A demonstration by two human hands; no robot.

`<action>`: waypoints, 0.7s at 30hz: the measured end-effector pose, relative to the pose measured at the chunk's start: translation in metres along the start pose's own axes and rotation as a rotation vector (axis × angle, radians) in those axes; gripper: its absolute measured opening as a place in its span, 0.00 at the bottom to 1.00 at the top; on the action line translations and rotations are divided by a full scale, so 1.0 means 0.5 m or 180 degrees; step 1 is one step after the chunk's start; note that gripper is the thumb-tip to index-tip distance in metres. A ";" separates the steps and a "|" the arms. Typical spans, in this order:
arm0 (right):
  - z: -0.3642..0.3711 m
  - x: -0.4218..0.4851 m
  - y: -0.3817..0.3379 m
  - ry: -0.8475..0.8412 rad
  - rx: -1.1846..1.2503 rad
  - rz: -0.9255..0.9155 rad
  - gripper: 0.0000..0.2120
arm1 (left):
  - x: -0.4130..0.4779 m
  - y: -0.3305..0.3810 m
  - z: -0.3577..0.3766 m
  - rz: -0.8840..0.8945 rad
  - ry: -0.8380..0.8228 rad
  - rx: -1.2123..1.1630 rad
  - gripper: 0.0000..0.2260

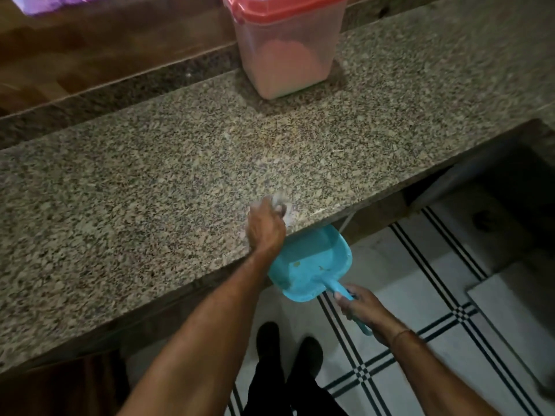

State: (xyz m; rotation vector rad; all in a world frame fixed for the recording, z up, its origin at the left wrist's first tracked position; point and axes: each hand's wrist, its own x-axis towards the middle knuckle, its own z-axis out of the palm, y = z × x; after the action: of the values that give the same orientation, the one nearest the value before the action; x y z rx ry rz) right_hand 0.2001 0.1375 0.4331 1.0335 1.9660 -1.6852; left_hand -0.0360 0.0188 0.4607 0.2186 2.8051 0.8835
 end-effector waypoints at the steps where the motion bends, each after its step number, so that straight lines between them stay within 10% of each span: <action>1: -0.006 0.007 -0.002 0.0009 -0.0001 -0.0002 0.09 | 0.017 -0.019 -0.015 -0.0142 0.0230 -0.0074 0.08; 8: -0.031 0.048 0.011 -0.0073 0.0210 0.0091 0.06 | 0.153 -0.214 -0.161 -0.2018 0.0938 0.0139 0.13; 15: -0.029 0.120 -0.019 0.0035 0.0331 0.0173 0.04 | 0.109 0.014 -0.005 0.0113 0.0131 0.0211 0.09; 21: -0.029 0.115 -0.023 0.0015 0.0204 0.0269 0.09 | 0.301 -0.110 -0.142 -0.0860 0.0884 0.0174 0.12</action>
State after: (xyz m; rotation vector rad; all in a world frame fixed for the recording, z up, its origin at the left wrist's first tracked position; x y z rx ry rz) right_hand 0.1560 0.1682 0.4051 1.1282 1.8549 -1.7115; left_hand -0.2027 -0.0350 0.4652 -0.2925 3.0127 0.8286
